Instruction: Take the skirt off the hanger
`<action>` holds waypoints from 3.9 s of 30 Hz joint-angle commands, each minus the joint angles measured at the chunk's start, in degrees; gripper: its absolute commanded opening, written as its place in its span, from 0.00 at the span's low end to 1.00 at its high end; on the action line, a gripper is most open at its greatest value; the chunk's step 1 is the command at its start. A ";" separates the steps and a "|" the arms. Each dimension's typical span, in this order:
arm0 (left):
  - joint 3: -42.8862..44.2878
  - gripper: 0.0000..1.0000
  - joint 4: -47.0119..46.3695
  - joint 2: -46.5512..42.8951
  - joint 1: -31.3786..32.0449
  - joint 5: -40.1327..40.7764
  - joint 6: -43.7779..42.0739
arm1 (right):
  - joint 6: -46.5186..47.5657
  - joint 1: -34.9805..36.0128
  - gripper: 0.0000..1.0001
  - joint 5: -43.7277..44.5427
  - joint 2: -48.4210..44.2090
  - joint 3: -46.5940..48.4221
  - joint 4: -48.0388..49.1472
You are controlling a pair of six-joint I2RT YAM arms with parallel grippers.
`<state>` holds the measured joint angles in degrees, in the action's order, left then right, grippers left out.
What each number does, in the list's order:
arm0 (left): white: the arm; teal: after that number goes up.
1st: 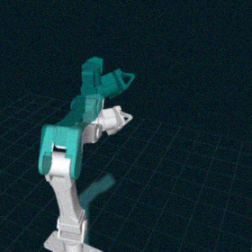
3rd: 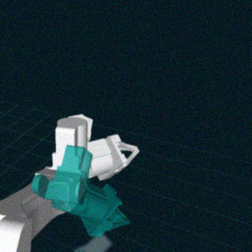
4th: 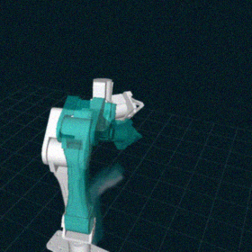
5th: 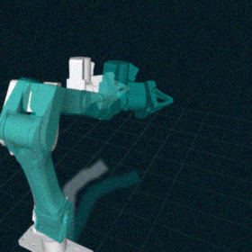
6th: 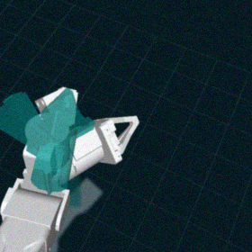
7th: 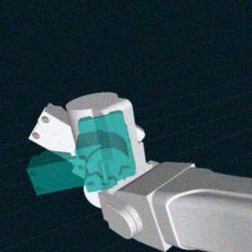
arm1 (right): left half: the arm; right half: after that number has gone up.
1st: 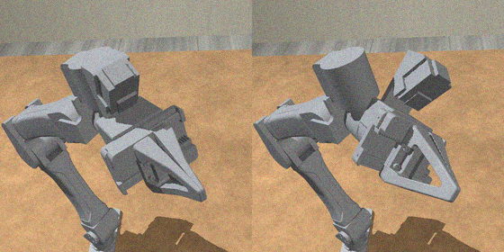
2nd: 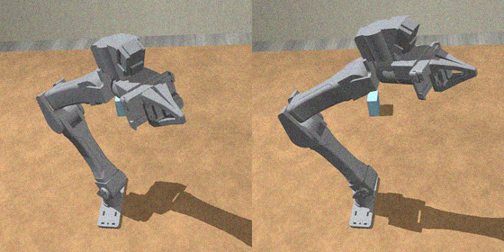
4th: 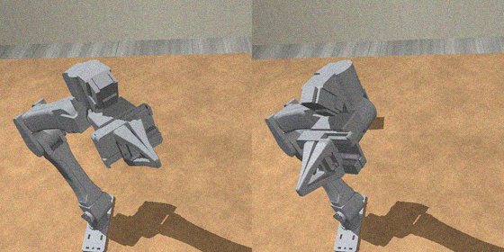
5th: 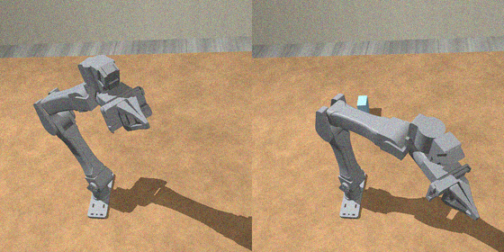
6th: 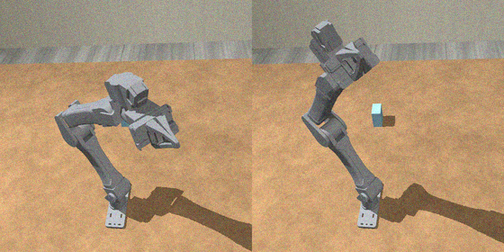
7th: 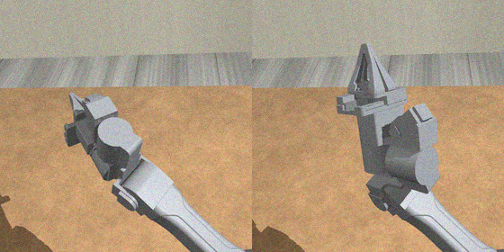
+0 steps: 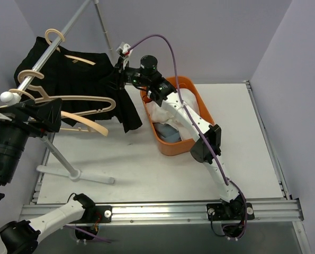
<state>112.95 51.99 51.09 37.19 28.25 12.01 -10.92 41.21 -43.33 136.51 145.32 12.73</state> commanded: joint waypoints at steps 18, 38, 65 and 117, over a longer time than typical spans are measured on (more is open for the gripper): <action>3.25 0.94 5.93 -0.55 0.16 -1.88 4.60 | -4.55 9.06 0.00 10.19 -6.60 0.15 10.74; -2.47 0.94 5.23 -3.01 0.08 -2.76 6.80 | 6.35 9.50 0.00 14.24 -10.30 1.29 -1.14; 1.40 0.98 6.38 9.11 0.08 -16.82 10.75 | -4.64 3.53 0.00 21.09 -21.18 -25.07 -5.43; 14.94 0.81 16.66 18.61 0.16 -16.30 16.82 | -21.78 11.26 0.00 16.53 -76.04 -58.22 -24.25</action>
<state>126.72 68.12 68.97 37.19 12.97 27.88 -31.18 52.18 -23.38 62.83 86.54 -18.90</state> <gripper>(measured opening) 0.817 0.241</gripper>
